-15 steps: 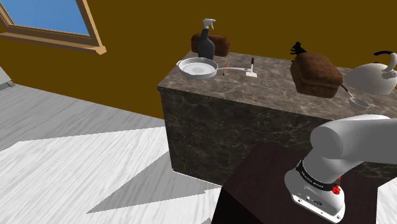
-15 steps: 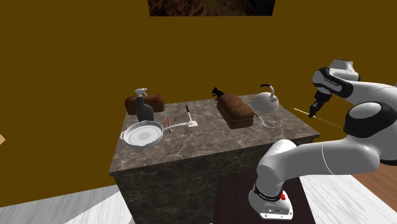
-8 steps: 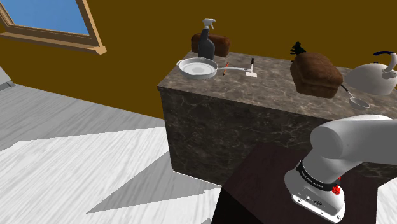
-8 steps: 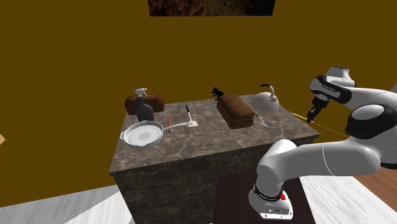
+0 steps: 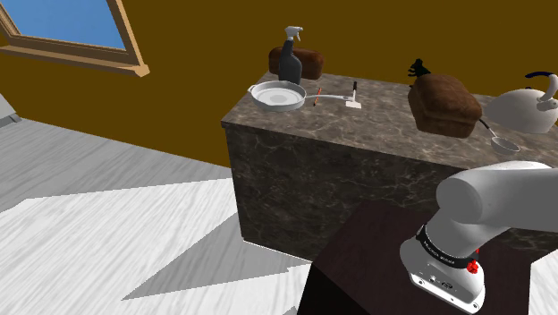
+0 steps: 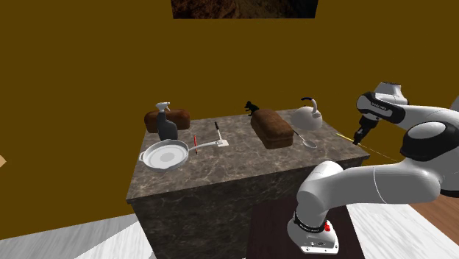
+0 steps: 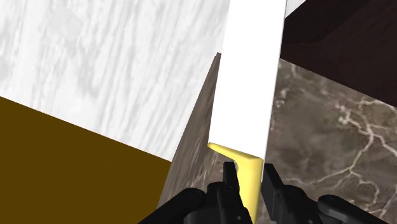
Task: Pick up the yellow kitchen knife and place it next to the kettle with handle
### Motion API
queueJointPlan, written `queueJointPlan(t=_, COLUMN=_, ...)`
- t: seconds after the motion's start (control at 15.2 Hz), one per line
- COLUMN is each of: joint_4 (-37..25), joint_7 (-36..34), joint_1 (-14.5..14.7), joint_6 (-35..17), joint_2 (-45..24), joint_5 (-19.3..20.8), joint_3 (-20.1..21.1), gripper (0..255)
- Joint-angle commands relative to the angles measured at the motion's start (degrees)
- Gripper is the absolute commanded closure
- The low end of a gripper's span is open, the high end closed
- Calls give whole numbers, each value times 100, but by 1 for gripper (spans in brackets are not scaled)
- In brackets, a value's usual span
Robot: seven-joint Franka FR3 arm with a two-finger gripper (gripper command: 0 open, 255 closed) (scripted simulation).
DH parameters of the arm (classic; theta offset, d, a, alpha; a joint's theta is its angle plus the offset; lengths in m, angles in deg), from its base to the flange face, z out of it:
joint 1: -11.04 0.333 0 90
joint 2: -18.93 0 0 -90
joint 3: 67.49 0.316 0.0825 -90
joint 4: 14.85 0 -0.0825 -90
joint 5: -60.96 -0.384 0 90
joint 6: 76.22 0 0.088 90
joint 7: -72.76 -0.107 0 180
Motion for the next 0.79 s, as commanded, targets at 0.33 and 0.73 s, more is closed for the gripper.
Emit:
queueJointPlan(t=0.33, joint_4=1, joint_7=0, joint_1=0, joint_6=-2, joint_2=0, joint_5=2, joint_3=-2, gripper=0)
queueJointPlan(t=0.73, joint_4=-396, joint_7=117, joint_1=-48, joint_6=450, joint_2=-87, joint_5=-246, joint_3=337, gripper=0)
